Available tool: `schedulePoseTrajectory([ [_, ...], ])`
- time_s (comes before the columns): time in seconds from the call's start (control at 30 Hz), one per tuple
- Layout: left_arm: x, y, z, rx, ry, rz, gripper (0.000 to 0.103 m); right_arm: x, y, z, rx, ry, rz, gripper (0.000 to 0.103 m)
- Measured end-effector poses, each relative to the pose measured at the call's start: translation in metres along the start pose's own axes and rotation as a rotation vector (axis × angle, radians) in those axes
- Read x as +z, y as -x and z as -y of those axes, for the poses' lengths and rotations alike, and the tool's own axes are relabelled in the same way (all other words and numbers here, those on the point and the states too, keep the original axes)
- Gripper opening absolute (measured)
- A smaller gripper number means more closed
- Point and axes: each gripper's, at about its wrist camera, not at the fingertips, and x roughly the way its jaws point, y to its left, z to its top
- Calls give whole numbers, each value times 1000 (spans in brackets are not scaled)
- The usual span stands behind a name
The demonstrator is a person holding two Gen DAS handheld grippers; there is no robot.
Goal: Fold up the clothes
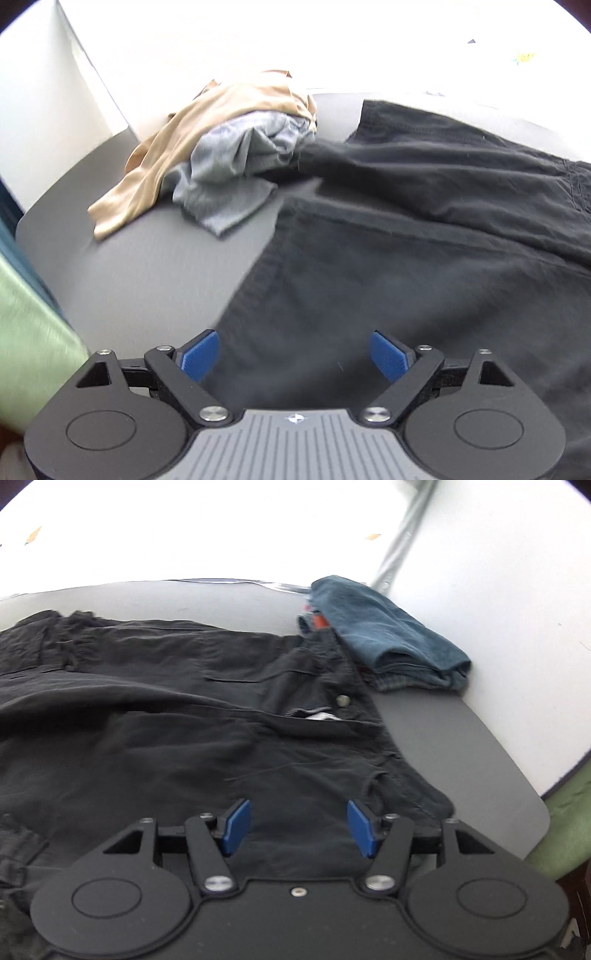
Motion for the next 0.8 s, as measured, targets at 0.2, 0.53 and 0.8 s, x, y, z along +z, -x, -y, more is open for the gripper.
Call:
schedulePoseTrajectory([
  [0.2, 48, -48, -17, -100, -77, 35, 58, 0, 46, -97, 113, 173, 70, 61],
  [0.53, 90, -104, -28, -260, -78, -2, 19, -27, 99, -216, 104, 395, 147, 61],
  [0.8, 106, -125, -24, -243, -111, -21, 25, -15, 103, -248, 105, 331, 94, 61],
])
